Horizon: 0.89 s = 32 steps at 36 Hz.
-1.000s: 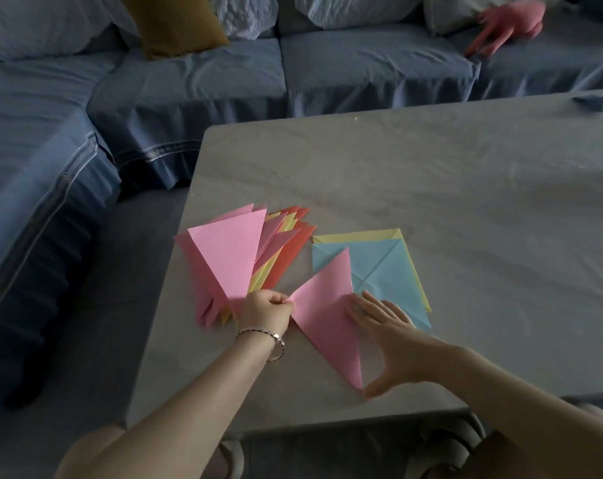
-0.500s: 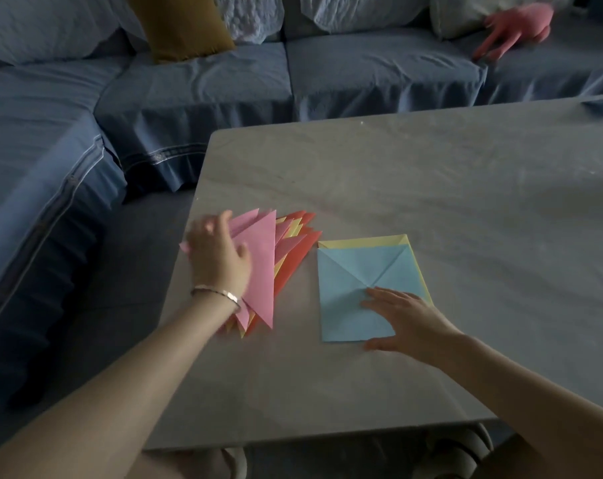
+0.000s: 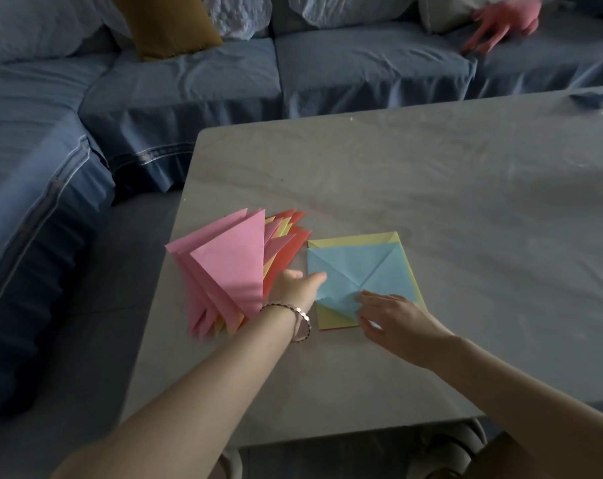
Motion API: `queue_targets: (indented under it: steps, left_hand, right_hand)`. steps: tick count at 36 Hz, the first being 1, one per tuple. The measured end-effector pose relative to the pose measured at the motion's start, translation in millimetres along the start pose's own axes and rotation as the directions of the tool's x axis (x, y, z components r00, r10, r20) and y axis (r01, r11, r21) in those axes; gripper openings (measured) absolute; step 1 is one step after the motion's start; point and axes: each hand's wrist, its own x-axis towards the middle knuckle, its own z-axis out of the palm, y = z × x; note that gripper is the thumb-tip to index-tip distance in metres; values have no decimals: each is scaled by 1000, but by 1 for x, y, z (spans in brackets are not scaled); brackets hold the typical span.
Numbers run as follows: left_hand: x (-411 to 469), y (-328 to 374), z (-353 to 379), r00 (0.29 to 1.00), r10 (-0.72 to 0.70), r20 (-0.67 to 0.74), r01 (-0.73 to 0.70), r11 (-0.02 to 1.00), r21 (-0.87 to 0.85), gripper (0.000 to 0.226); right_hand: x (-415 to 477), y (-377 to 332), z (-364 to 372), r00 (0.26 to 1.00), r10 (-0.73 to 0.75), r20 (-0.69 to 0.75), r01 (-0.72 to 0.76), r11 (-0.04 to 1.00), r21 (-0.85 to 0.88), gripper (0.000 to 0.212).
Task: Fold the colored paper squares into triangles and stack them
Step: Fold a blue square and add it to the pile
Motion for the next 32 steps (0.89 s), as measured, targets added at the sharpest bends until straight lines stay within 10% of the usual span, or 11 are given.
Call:
queue_targets:
  steps: [7,13,20,26,32]
  left_hand:
    - [8,8,1,994,-105,-2,105,990,-90,47]
    - [6,2,-14,989,-90,119,92,996,-15,15]
    - [-2,-18,-18,997,-26,76,19,996,88,11]
    - [-12,-36,-27,993,-93,-77,89,995,-49,69]
    - [-16,-28,-31,976,-173,135,211,909,-359,14]
  right_hand:
    - [-11,-16,7,955,-187,-230,187,982,-22,2]
    - [-22,-12,8,905,-412,-106,407,911,-66,36]
    - [-30,-16,8,914,-337,-226,346,938,0,36]
    - [-28,-22,3,913,-221,-344,248,968,35,39]
    - [-25,-31,1,867,-381,-321,401,916,-7,30]
